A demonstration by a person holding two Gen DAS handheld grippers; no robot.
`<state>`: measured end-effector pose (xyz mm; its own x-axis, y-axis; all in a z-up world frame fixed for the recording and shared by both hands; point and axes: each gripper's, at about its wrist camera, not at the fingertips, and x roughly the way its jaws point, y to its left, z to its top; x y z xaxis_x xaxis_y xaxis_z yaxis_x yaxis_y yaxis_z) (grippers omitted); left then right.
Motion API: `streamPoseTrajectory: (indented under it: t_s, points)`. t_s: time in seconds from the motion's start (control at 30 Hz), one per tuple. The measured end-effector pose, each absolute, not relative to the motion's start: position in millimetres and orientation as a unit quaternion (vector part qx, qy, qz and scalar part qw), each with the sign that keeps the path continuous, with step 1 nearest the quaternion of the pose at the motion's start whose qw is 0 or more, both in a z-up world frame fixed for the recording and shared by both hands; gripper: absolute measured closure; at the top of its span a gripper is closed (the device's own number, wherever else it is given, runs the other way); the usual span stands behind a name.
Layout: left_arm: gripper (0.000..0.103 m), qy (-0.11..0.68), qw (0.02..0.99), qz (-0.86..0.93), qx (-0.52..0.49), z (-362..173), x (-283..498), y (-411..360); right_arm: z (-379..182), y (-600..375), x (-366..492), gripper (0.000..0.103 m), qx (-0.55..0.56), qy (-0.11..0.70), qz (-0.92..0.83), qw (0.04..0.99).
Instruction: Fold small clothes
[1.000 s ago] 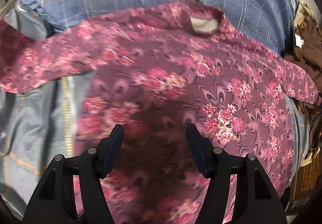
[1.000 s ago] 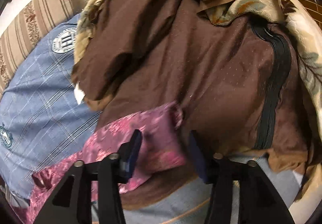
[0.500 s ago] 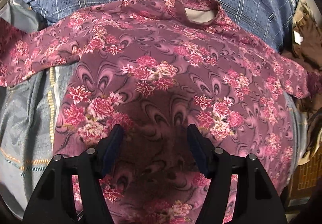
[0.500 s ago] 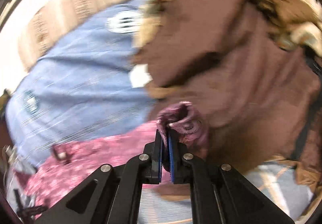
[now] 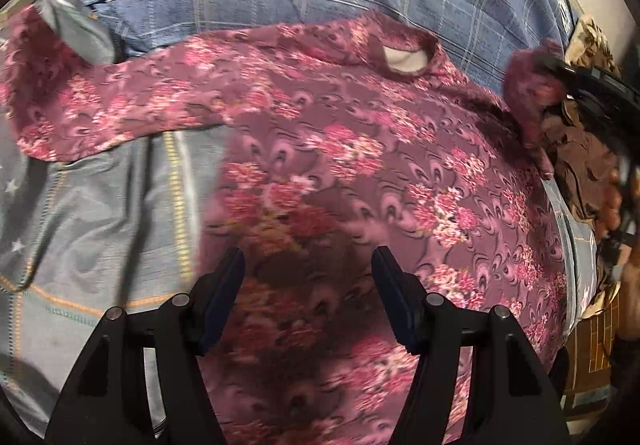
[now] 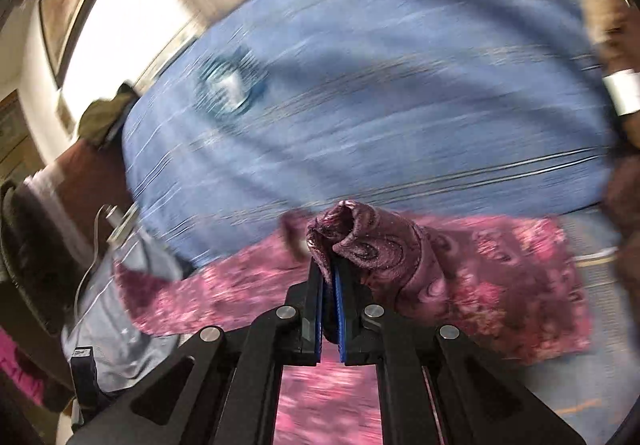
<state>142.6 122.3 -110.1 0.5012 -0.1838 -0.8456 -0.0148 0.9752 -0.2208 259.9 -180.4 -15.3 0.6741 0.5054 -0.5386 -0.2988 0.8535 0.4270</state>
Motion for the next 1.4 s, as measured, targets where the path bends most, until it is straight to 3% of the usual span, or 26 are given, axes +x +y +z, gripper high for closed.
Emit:
streamPoseTrajectory:
  t_s: [0.33, 0.6, 0.77, 0.9, 1.13, 1.33, 1.37, 1.4]
  points:
    - [0.038, 0.478, 0.871, -0.005, -0.114, -103, 123, 185, -72, -5, 286, 0.098, 0.139, 0.408, 0.325, 0.842]
    - [0.038, 0.48, 0.867, 0.013, -0.136, -106, 122, 204, -127, 50, 302, 0.093, 0.161, 0.487, 0.321, 0.796]
    - [0.038, 0.48, 0.868, -0.002, -0.131, -100, 137, 191, -107, 9, 285, 0.09, 0.198, 0.457, 0.344, 0.796]
    - [0.038, 0.481, 0.865, -0.03, -0.141, -95, 167, 169, -90, -70, 266, 0.076, 0.221, 0.421, 0.299, 0.827]
    - [0.038, 0.516, 0.835, -0.048, -0.184, -116, 242, 120, -122, -216, 231, 0.073, 0.294, 0.42, 0.172, 0.841]
    - [0.038, 0.531, 0.806, -0.026, -0.261, -143, 283, 117, -153, -283, 241, 0.069, 0.394, 0.403, 0.128, 0.816]
    - [0.045, 0.53, 0.803, -0.017, -0.272, -144, 288, 119, -154, -285, 247, 0.069, 0.401, 0.399, 0.127, 0.815]
    - [0.069, 0.527, 0.803, -0.011, -0.278, -143, 291, 121, -154, -287, 251, 0.07, 0.406, 0.395, 0.127, 0.814]
